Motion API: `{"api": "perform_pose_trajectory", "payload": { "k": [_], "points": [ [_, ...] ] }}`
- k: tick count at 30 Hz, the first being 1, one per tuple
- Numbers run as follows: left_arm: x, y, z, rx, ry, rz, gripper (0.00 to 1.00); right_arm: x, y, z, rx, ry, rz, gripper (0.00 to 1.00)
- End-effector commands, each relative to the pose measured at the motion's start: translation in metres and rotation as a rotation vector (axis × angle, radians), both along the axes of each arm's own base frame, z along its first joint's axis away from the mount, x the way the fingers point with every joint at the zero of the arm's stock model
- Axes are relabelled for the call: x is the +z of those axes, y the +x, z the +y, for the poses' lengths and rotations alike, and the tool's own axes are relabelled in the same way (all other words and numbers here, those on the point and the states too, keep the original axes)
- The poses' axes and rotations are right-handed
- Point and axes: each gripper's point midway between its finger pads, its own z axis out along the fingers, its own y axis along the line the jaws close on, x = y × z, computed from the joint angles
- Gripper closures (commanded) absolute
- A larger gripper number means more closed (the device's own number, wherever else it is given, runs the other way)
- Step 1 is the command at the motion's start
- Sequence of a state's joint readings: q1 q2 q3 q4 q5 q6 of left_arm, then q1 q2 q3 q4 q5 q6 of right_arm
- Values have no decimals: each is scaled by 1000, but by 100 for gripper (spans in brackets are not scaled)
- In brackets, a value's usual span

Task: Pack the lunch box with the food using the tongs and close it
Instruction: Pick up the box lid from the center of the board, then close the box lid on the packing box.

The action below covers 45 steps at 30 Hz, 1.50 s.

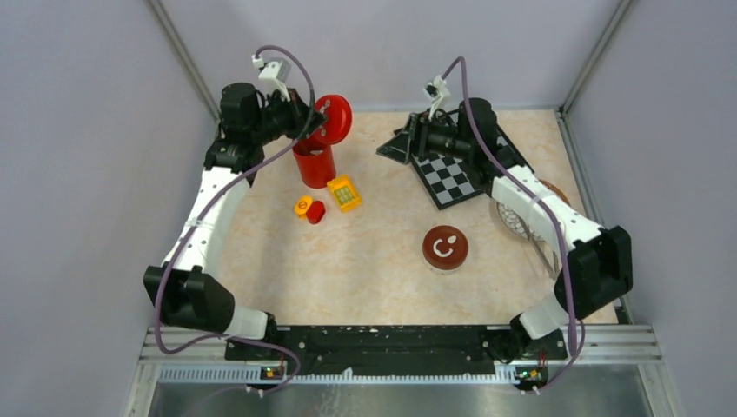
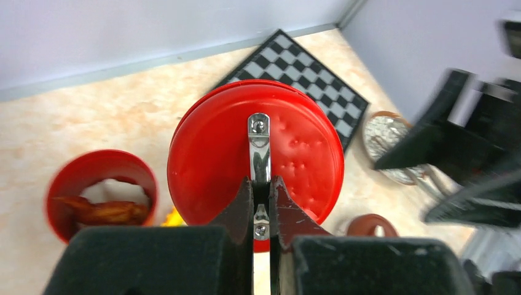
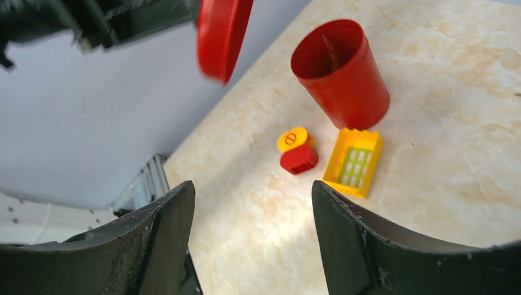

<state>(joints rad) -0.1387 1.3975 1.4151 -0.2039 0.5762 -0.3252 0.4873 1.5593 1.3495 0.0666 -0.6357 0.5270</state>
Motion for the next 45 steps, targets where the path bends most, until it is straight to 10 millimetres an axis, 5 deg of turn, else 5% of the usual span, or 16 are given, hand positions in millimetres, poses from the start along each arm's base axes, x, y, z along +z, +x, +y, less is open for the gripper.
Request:
{"api": "perform_pose_trajectory", "payload": {
  "k": [1, 8, 17, 26, 37, 41, 45],
  "points": [
    [-2, 28, 29, 92, 208, -40, 100, 7, -22, -33, -18, -132, -183, 31],
    [-18, 68, 55, 164, 363, 24, 100, -22, -34, -72, -89, -272, -244, 33],
    [-64, 102, 62, 124, 456, 172, 100, -41, -40, -86, -111, -343, -239, 36],
    [-111, 109, 69, 103, 529, 277, 100, -43, -40, -89, -125, -352, -242, 38],
    [-141, 110, 73, 86, 566, 343, 100, -43, -38, -88, -128, -353, -233, 39],
    [-141, 110, 76, 92, 582, 346, 100, -45, -37, -88, -127, -356, -227, 39],
    [-119, 105, 79, 106, 593, 297, 100, -46, -37, -88, -125, -358, -225, 40]
  ]
}}
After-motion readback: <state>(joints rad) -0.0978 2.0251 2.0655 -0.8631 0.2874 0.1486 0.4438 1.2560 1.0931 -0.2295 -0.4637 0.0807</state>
